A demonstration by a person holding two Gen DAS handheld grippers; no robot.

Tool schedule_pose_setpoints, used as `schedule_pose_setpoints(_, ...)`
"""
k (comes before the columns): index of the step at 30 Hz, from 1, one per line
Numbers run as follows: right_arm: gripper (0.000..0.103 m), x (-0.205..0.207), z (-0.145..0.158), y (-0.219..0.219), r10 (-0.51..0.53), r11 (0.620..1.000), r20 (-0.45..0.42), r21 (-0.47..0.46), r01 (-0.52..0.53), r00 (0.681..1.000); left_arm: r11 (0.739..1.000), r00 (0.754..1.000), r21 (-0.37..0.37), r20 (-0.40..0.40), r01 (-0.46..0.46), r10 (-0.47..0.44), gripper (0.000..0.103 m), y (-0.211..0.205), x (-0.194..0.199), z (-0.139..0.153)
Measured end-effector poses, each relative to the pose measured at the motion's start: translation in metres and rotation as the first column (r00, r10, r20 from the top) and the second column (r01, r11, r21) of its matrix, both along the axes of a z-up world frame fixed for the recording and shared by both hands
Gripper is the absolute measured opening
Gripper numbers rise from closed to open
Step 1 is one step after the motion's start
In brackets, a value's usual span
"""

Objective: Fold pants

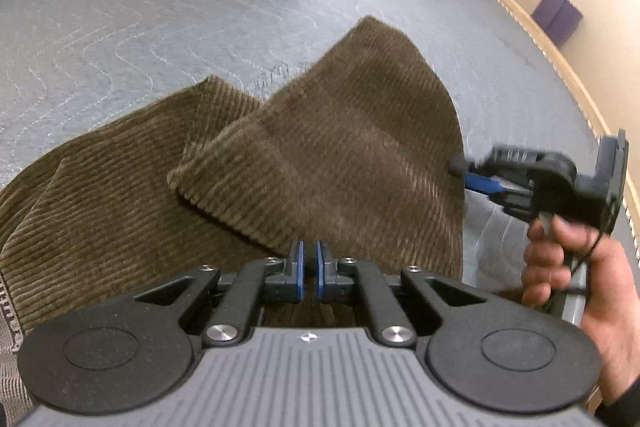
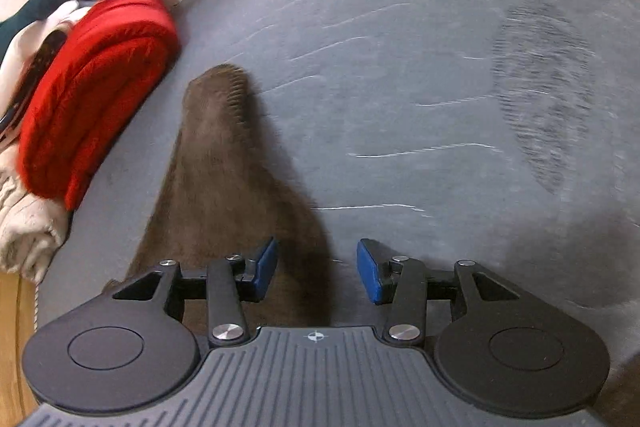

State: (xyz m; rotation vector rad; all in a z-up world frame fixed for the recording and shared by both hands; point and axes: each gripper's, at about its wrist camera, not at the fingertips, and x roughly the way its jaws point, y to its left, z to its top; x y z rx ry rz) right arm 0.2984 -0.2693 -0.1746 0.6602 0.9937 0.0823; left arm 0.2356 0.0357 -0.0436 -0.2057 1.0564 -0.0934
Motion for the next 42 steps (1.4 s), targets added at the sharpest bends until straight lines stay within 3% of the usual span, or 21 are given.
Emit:
schedule_pose_setpoints(1, 0.011, 0.001, 0.004, 0.006, 0.024, 1.0, 0.014, -0.003, -0.024, 1.0, 1.0, 1.0, -0.014, 0.013, -0.011, 0.011, 0.006, 0.003, 0.002, 0.002)
schedule_pose_setpoints(4, 0.01, -0.015, 0.042, 0.038, 0.168, 0.982, 0.198, -0.124, -0.145, 0.966, 0.997, 0.998, -0.071, 0.052, -0.04, 0.044, 0.007, 0.011, 0.008, 0.009)
schedule_pose_setpoints(5, 0.01, -0.025, 0.058, 0.055, 0.286, 0.954, 0.284, -0.179, -0.242, 0.915, 0.994, 0.996, -0.093, 0.066, -0.053, 0.059, 0.008, 0.014, 0.009, 0.012)
schedule_pose_setpoints(6, 0.01, -0.041, 0.074, 0.078, 0.443, 0.892, 0.355, -0.263, -0.366, 0.823, 0.991, 0.994, -0.114, 0.08, -0.064, 0.074, 0.01, 0.018, 0.01, 0.014)
schedule_pose_setpoints(7, 0.01, -0.057, 0.083, 0.094, 0.562, 0.825, 0.38, -0.31, -0.472, 0.734, 0.988, 0.992, -0.134, 0.09, -0.074, 0.087, 0.012, 0.022, 0.012, 0.016)
schedule_pose_setpoints(9, 0.01, -0.086, 0.081, 0.119, 0.746, 0.665, 0.355, -0.338, -0.666, 0.564, 0.978, 0.988, -0.182, 0.099, -0.099, 0.119, 0.031, 0.031, 0.014, 0.018)
schedule_pose_setpoints(11, 0.011, -0.11, 0.069, 0.14, 0.834, 0.552, 0.282, -0.405, -0.729, 0.474, 0.964, 0.987, -0.24, 0.084, -0.115, 0.139, 0.045, 0.038, 0.017, 0.017)
schedule_pose_setpoints(12, 0.011, -0.119, 0.063, 0.148, 0.858, 0.514, 0.255, -0.427, -0.744, 0.446, 0.958, 0.988, -0.266, 0.07, -0.112, 0.135, 0.053, 0.042, 0.02, 0.016)
schedule_pose_setpoints(14, 0.011, -0.131, 0.054, 0.159, 0.883, 0.468, 0.224, -0.44, -0.766, 0.412, 0.949, 0.995, -0.304, 0.027, -0.085, 0.098, 0.068, 0.039, 0.025, 0.01)
schedule_pose_setpoints(16, 0.012, -0.14, 0.05, 0.165, 0.892, 0.451, 0.207, -0.454, -0.769, 0.401, 0.955, 0.999, -0.295, -0.007, -0.035, 0.034, 0.078, 0.029, 0.03, 0.003)
schedule_pose_setpoints(20, 0.012, -0.123, 0.05, 0.166, 0.888, 0.46, 0.208, -0.43, -0.777, 0.411, 0.989, 0.994, -0.129, -0.061, 0.079, -0.088, 0.078, 0.001, 0.038, -0.017)
schedule_pose_setpoints(22, 0.012, -0.12, 0.051, 0.159, 0.882, 0.472, 0.211, -0.401, -0.785, 0.422, 0.99, 0.991, -0.094, -0.077, 0.105, -0.113, 0.054, -0.004, 0.043, -0.025)
schedule_pose_setpoints(23, 0.012, -0.119, 0.051, 0.157, 0.88, 0.475, 0.207, -0.388, -0.79, 0.427, 0.988, 0.989, -0.102, -0.076, 0.119, -0.127, 0.033, -0.002, 0.043, -0.029)
schedule_pose_setpoints(24, 0.012, -0.117, 0.051, 0.155, 0.88, 0.475, 0.203, -0.375, -0.796, 0.43, 0.989, 0.992, -0.099, -0.057, 0.109, -0.115, 0.027, 0.002, 0.043, -0.027)
schedule_pose_setpoints(26, 0.013, -0.115, 0.049, 0.153, 0.877, 0.48, 0.203, -0.358, -0.801, 0.436, 0.997, 1.0, -0.079, 0.002, -0.002, 0.002, 0.024, 0.021, 0.042, -0.018)
schedule_pose_setpoints(28, 0.015, -0.107, 0.053, 0.149, 0.858, 0.513, 0.206, -0.312, -0.799, 0.471, 0.976, 0.978, -0.077, 0.01, -0.206, 0.207, 0.024, 0.051, 0.038, -0.014)
schedule_pose_setpoints(30, 0.02, -0.097, 0.054, 0.142, 0.823, 0.566, 0.222, -0.26, -0.782, 0.522, 0.927, 0.934, -0.12, -0.096, -0.355, 0.345, 0.027, 0.081, 0.033, -0.029)
schedule_pose_setpoints(32, 0.024, -0.084, 0.054, 0.136, 0.771, 0.635, 0.229, -0.207, -0.744, 0.594, 0.886, 0.898, -0.183, -0.203, -0.426, 0.39, 0.032, 0.099, 0.029, -0.044)
schedule_pose_setpoints(36, 0.026, -0.057, 0.037, 0.136, 0.68, 0.733, 0.136, -0.153, -0.663, 0.721, 0.932, 0.929, -0.093, -0.16, -0.351, 0.334, 0.063, 0.096, 0.031, -0.031)
schedule_pose_setpoints(38, 0.026, -0.047, 0.028, 0.138, 0.628, 0.775, 0.097, -0.159, -0.611, 0.772, 0.957, 0.953, -0.036, -0.101, -0.289, 0.284, 0.069, 0.089, 0.03, -0.02)
schedule_pose_setpoints(42, 0.031, -0.027, 0.024, 0.13, 0.45, 0.887, 0.066, -0.151, -0.437, 0.891, 0.995, 0.995, 0.028, 0.034, -0.099, 0.098, 0.069, 0.071, 0.033, 0.0)
